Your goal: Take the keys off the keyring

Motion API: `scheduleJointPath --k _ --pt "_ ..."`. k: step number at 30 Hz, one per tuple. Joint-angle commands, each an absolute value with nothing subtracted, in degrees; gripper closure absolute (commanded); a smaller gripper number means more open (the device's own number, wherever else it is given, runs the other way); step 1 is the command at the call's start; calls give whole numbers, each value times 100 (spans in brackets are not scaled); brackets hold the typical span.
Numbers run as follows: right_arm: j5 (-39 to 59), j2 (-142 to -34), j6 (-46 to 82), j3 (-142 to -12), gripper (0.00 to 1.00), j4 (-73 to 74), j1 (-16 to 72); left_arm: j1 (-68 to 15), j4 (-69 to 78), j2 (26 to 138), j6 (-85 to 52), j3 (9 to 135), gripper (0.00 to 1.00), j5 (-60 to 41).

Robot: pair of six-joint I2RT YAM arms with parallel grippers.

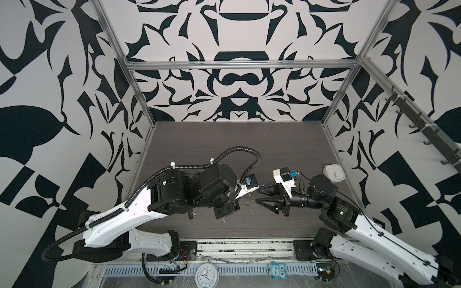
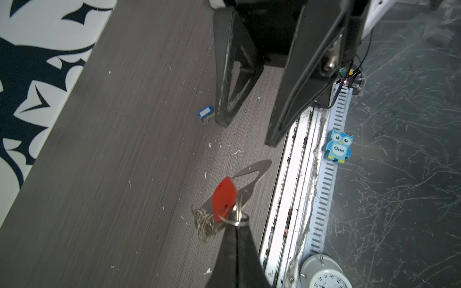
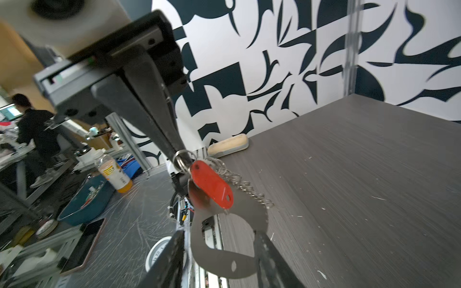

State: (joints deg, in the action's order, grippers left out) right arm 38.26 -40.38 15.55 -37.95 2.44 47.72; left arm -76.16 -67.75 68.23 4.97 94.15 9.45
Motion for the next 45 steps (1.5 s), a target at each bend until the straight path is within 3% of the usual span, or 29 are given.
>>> scheduleJointPath --k 1,16,28,36,45 --pt "4507 -4228 1655 -3911 51 741 4786 -7637 -6491 6698 695 9423 100 474" --pt "4097 -4078 1722 -4042 51 1141 4788 -7638 -6732 6888 641 9664 100 27" --pt "3369 -4549 1710 -4544 51 1134 4784 -7638 -6742 7039 729 9773 100 -195" --pt "4139 -5267 1271 -5213 52 326 4788 -7746 -6800 7131 834 9870 100 -262" --pt "4680 -5173 1002 -5239 59 74 4786 -7785 -6883 7106 905 9932 100 -154"
